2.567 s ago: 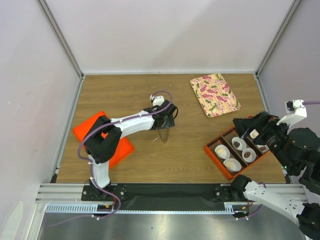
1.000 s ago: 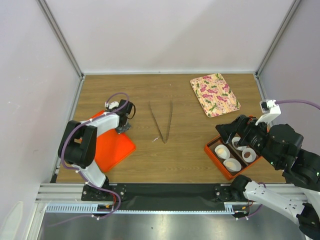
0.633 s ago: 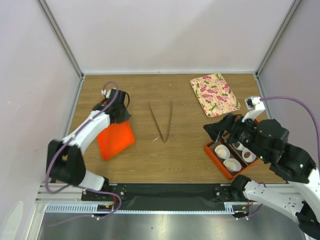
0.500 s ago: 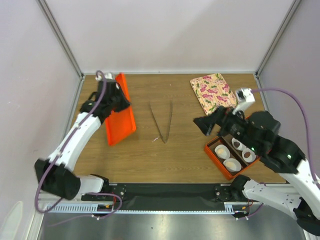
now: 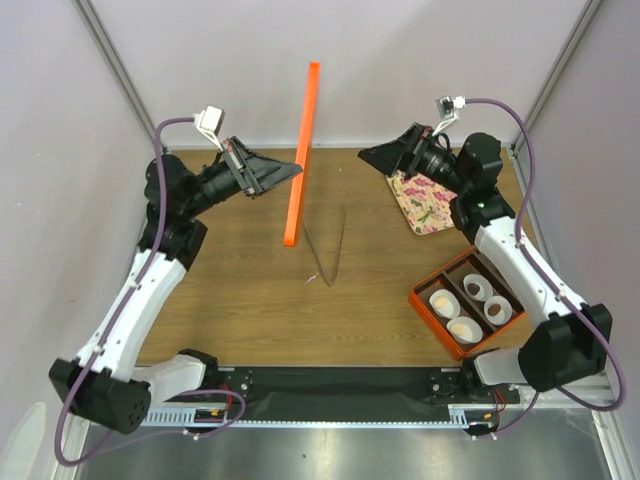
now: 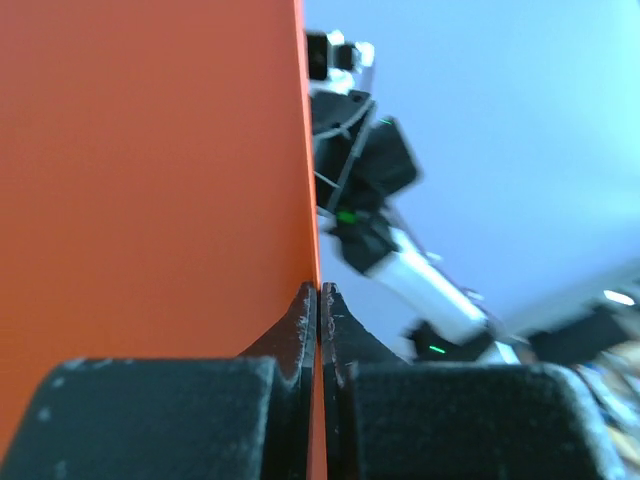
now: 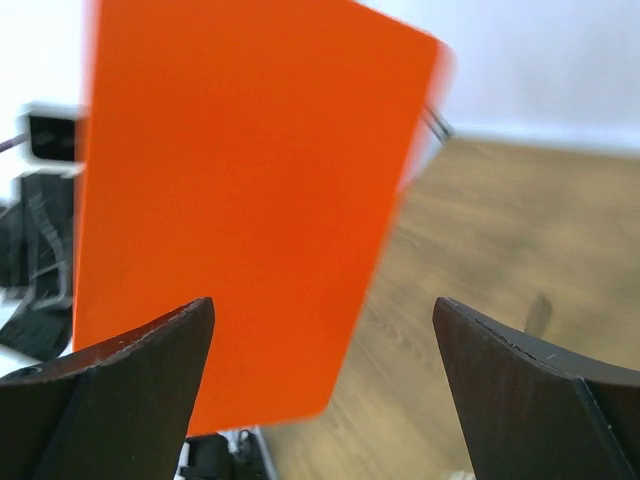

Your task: Pack the chocolate

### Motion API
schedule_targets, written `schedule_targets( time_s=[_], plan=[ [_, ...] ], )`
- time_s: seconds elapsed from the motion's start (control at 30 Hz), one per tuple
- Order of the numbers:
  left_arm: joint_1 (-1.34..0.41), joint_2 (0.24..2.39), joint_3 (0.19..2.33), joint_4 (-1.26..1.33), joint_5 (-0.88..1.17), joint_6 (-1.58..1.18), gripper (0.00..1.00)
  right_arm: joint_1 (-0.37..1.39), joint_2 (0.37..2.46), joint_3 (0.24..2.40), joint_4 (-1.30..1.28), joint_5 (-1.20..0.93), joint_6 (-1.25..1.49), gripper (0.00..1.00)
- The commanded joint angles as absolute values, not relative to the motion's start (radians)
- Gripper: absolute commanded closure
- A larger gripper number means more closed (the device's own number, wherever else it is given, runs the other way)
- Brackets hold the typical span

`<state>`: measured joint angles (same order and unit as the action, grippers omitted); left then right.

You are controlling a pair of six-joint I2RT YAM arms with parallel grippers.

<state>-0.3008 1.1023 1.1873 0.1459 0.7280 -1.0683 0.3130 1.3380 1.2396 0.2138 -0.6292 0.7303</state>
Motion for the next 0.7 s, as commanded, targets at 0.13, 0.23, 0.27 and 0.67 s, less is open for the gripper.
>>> schedule_targets(
  time_s=[0.13, 0.23, 0.27, 0.67],
  plan=[
    [-0.301, 1.166, 1.219, 0.698, 0.9, -1.475, 1.0, 0.272, 1.485, 1.193, 1.097, -0.937, 0.972, 0.0],
    [-0.301, 1.173, 1.23, 0.762, 0.899, -1.549, 1.0, 0.276, 1.593, 1.258, 1.311, -0.979, 1.054, 0.0],
    [-0.302, 1.173, 1.241, 0.756, 0.897, -1.555, 1.0, 0.279, 1.639, 1.281, 1.331, -0.995, 1.084, 0.0],
    [-0.359, 1.204, 1.354, 0.661, 0.867, -1.512, 1.0, 0.333, 1.902, 1.537, 1.549, -1.074, 1.315, 0.01]
  ],
)
